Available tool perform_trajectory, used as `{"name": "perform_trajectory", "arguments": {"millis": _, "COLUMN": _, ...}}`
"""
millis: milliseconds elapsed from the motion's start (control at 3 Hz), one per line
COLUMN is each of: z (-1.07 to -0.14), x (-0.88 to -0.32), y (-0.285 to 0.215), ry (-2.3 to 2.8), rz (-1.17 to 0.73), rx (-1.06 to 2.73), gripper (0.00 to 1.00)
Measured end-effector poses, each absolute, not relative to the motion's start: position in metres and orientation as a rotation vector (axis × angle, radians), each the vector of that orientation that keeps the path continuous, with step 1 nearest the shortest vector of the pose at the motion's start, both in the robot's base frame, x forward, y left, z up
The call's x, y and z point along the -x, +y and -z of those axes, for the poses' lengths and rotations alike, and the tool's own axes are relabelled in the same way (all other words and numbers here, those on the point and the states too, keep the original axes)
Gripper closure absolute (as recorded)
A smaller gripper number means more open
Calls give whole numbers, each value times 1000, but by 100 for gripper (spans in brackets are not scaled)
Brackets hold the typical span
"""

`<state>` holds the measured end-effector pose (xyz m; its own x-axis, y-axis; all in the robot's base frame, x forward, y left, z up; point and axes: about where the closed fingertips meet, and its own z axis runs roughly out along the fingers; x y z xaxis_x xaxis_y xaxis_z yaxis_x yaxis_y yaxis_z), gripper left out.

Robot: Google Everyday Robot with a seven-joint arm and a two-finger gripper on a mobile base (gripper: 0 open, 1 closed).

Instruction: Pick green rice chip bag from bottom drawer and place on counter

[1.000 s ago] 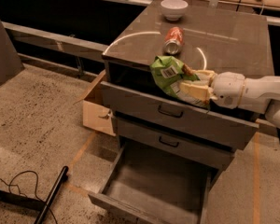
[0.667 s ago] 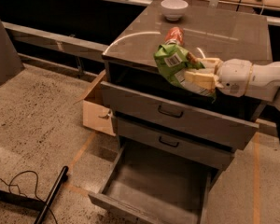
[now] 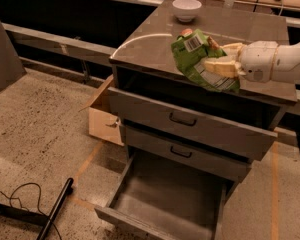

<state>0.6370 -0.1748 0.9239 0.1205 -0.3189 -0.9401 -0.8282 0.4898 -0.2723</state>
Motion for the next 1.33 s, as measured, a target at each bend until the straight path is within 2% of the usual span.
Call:
{"name": "perform_trajectory", "arguments": {"millis": 667, "z": -936, "x": -679, "y": -214, "ry": 1458, "rz": -214, "rx": 1068, "gripper": 100}}
{"name": "perform_trajectory", "arguments": {"millis": 1333, "z": -963, "x": -696, "y": -250, "ry": 1458, "rz": -14, "rx": 1044, "gripper": 100}}
